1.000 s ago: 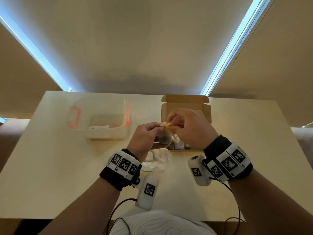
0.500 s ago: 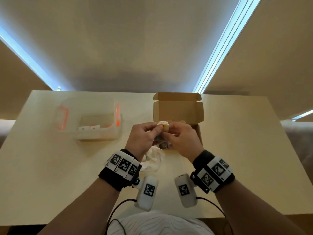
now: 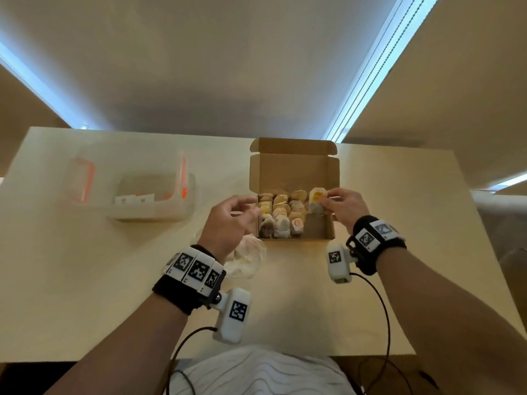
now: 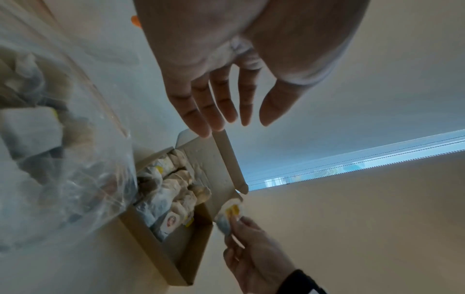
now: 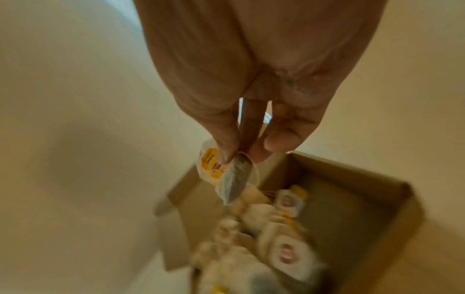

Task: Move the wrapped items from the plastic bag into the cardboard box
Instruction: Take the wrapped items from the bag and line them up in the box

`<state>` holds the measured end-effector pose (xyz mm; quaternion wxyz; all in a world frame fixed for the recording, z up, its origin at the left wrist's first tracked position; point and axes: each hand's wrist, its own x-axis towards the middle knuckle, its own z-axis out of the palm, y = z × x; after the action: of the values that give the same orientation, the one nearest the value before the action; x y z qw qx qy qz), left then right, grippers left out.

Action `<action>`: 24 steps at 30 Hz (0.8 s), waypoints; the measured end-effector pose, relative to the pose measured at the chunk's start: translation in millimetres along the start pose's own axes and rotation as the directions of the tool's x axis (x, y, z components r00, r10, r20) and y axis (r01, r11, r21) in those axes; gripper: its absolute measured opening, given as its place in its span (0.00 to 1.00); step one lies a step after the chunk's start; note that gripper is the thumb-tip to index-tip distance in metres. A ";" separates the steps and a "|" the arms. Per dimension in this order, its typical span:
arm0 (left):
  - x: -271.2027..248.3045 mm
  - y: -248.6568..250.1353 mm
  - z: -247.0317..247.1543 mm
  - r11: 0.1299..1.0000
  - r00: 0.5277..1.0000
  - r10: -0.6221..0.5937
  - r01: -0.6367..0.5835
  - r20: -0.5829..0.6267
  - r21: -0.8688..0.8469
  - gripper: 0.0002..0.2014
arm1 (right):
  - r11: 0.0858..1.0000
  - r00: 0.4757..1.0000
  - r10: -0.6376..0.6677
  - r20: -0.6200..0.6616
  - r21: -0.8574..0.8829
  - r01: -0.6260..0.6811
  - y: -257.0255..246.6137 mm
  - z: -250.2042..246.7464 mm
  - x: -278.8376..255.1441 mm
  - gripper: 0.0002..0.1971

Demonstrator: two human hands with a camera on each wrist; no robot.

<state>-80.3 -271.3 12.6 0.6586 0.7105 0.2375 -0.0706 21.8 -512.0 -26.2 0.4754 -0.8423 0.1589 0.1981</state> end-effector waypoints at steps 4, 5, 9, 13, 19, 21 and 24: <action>2.0 -12.7 -17.8 0.998 0.998 -0.046 0.047 -0.034 0.041 0.05 | 0.943 0.974 0.143 0.175 -0.323 -0.080 30.3 23.3 32.0 0.08; 2.7 -16.5 -22.2 0.997 0.997 -0.055 0.058 -0.057 0.058 0.05 | 0.931 0.967 0.166 0.195 -0.353 -0.089 35.2 31.1 36.5 0.09; 6.1 -27.3 -39.0 0.991 0.985 -0.116 0.124 -0.125 0.054 0.04 | 0.899 0.954 0.226 0.199 -0.419 -0.125 50.0 52.7 48.9 0.14; 7.9 -35.6 -50.1 0.984 0.974 -0.150 0.164 -0.171 0.068 0.04 | 0.823 0.968 0.196 0.157 -0.563 -0.075 52.8 59.2 52.1 0.15; 11.9 -58.7 -62.2 0.880 0.979 -0.076 0.156 -0.191 0.448 0.05 | 0.812 0.984 0.148 0.100 -0.580 -0.064 46.9 44.7 48.6 0.11; 11.8 -61.6 -60.3 0.795 0.989 -0.080 0.136 -0.121 0.591 0.05 | 0.831 0.995 0.055 0.079 -0.557 -0.001 39.4 41.7 41.0 0.09; 16.0 -65.0 -48.4 0.639 0.993 -0.115 0.076 -0.002 0.766 0.07 | 0.846 0.983 -0.099 0.151 -0.508 0.164 21.8 51.8 14.5 0.08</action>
<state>-104.6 -219.1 -46.7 0.2980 0.9066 0.2072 -0.2151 15.1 -479.3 -73.6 0.2521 -0.9347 0.0128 0.2504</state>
